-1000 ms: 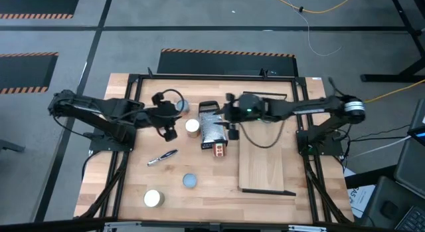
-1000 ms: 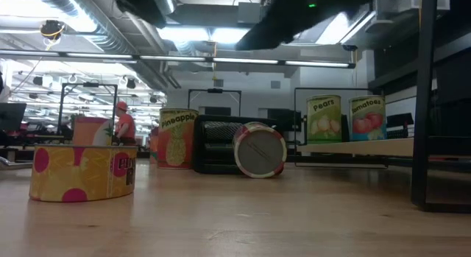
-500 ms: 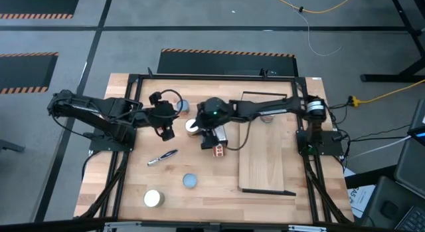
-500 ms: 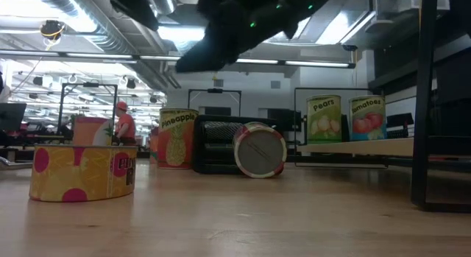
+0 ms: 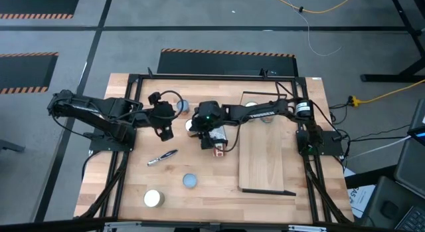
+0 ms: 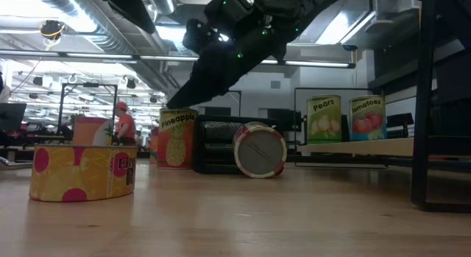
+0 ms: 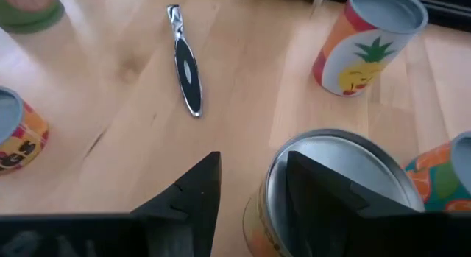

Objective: Pick and place cans onto a shelf
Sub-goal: Put the canned pineapple on the shelf, then put the canned oranges on the shelf

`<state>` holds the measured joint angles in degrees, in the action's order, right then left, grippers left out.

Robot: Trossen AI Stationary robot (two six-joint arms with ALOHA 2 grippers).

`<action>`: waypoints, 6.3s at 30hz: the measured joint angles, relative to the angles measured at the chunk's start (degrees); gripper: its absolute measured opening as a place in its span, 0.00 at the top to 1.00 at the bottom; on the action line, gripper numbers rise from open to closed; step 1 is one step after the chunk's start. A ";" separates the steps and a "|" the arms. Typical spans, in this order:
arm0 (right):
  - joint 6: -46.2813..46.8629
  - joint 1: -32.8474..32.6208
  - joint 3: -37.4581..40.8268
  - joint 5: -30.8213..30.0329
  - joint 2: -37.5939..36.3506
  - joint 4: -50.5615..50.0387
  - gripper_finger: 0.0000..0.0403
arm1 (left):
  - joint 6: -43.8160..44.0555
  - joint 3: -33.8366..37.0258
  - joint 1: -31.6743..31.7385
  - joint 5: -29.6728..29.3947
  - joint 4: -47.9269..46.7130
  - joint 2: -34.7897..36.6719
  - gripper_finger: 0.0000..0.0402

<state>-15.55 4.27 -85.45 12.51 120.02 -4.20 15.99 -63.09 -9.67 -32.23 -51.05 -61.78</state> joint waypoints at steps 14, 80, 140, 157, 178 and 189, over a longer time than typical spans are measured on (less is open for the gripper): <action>0.00 0.00 -0.07 -4.01 0.21 -0.87 0.68 | 0.00 0.02 0.00 0.00 0.04 0.00 0.79; 37.47 -24.63 29.08 -32.19 -58.53 -42.69 1.00 | -0.02 0.04 -0.13 -0.04 0.52 -0.02 0.79; 38.61 -26.20 46.35 -38.36 -72.05 -42.03 0.76 | 1.97 0.04 -0.13 0.10 0.66 -0.02 0.79; 29.56 -26.20 36.76 -36.32 -71.52 -29.38 0.76 | 13.58 0.04 -4.20 23.87 0.81 -0.21 0.79; 25.52 -26.20 36.81 -31.85 -60.32 -18.83 0.76 | 50.63 0.04 -41.81 28.75 10.67 -17.52 0.81; 25.53 -26.20 36.81 -31.78 -56.66 -17.47 0.76 | 58.88 0.04 -44.02 36.75 10.81 -22.61 0.81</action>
<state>9.98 -21.93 -48.64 -19.27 63.35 -21.67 74.87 -63.05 -53.69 4.52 -40.24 -84.39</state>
